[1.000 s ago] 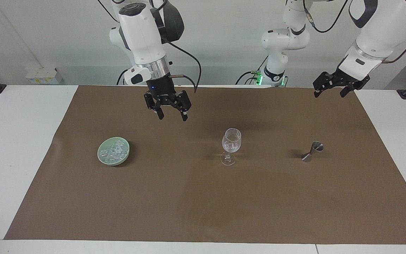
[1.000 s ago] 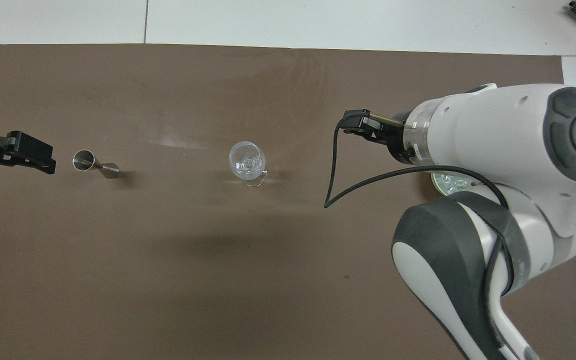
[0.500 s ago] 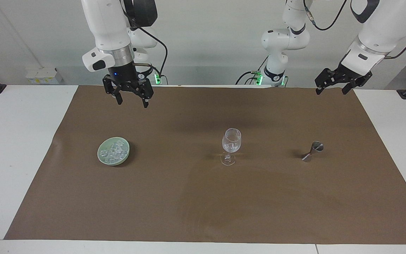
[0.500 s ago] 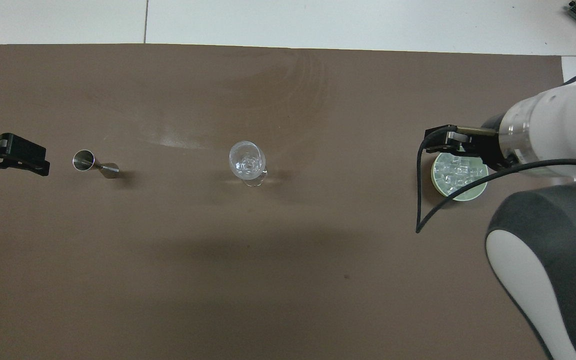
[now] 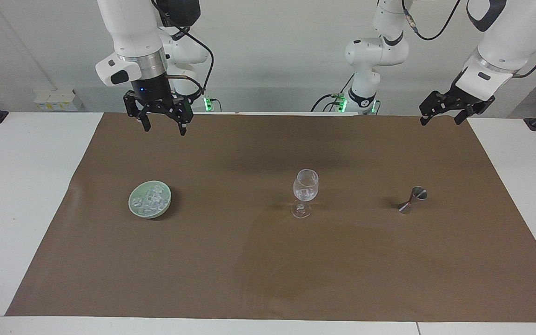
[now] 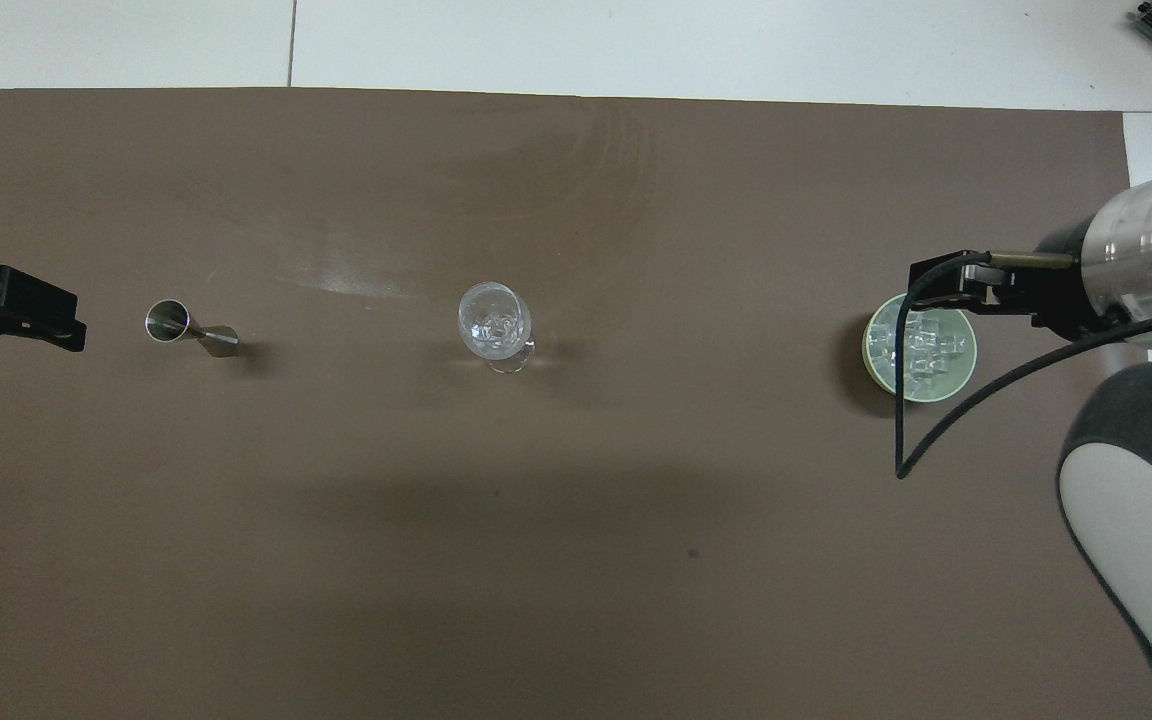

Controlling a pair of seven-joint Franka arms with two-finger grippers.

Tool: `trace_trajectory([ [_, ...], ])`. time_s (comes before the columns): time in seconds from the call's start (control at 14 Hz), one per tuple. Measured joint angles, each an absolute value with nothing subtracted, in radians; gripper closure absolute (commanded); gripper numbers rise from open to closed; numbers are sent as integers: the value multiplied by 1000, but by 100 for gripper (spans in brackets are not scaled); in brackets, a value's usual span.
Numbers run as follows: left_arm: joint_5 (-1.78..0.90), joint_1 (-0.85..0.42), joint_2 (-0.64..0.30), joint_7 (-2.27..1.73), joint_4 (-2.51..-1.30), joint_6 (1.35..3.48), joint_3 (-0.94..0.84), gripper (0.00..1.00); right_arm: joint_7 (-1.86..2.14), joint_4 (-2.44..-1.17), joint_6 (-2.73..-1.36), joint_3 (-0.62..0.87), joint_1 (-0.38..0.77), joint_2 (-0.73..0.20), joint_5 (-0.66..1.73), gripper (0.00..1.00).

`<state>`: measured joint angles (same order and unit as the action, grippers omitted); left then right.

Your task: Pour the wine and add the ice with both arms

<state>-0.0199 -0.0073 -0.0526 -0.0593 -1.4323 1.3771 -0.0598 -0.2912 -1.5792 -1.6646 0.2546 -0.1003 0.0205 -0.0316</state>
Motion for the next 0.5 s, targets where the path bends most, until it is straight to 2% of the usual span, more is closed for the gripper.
trace_trajectory([
  [0.5,-20,-9,-40,-59,-1466,1358,-65,0,-151,-1559,-1634,196,-100,21,-31,0],
])
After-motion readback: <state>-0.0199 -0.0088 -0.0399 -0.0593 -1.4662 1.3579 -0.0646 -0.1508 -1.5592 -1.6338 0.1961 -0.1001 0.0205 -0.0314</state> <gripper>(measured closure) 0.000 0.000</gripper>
